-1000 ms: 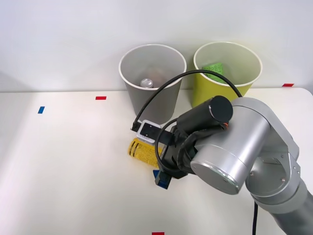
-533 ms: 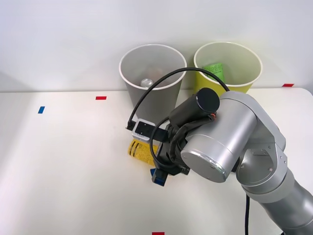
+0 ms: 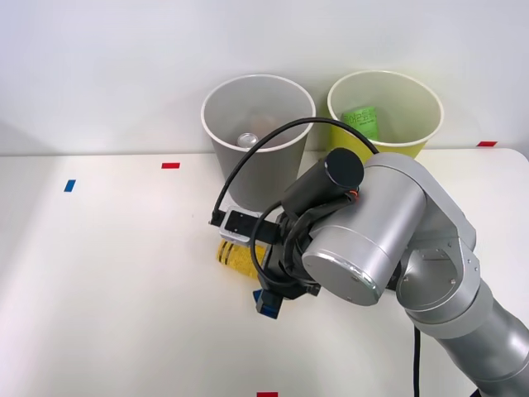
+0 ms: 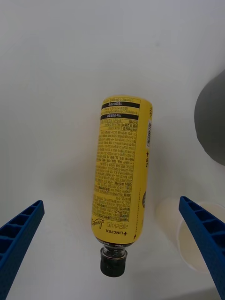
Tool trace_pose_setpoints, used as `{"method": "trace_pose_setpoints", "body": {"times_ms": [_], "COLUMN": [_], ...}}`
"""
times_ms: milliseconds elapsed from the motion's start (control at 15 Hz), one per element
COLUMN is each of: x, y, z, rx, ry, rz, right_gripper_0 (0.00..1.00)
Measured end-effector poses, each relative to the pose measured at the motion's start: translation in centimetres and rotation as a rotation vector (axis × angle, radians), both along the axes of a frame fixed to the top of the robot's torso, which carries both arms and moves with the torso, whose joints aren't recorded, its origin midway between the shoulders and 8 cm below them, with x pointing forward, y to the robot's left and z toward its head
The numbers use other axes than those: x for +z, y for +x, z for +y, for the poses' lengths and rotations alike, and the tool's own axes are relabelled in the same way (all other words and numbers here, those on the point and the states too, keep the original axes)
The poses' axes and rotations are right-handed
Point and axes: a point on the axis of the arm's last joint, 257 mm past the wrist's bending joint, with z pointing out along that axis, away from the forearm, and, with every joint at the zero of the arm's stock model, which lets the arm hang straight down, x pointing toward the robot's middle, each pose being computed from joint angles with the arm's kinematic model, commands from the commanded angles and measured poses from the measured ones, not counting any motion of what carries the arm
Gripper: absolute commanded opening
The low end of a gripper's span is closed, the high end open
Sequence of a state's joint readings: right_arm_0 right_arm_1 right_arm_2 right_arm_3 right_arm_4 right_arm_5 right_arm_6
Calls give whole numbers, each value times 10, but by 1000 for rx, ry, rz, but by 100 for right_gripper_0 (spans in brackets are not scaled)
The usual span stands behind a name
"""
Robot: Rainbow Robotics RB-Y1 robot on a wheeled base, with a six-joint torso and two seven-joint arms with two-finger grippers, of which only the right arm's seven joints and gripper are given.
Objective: Put cans in the gray bin, plastic bottles in the light green bin
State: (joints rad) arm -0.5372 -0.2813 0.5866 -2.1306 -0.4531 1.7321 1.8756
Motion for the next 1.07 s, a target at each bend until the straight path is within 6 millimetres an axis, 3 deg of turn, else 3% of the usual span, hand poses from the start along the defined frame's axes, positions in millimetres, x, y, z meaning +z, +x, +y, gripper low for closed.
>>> {"method": "trace_pose_setpoints", "body": {"times_ms": [800,1067], "x": [-10,-22], "y": [-5,5], "z": [5,13], "rx": [13,-18], "ry": [-46,-66], "rz": [-19,8], "right_gripper_0": [100,100]}}
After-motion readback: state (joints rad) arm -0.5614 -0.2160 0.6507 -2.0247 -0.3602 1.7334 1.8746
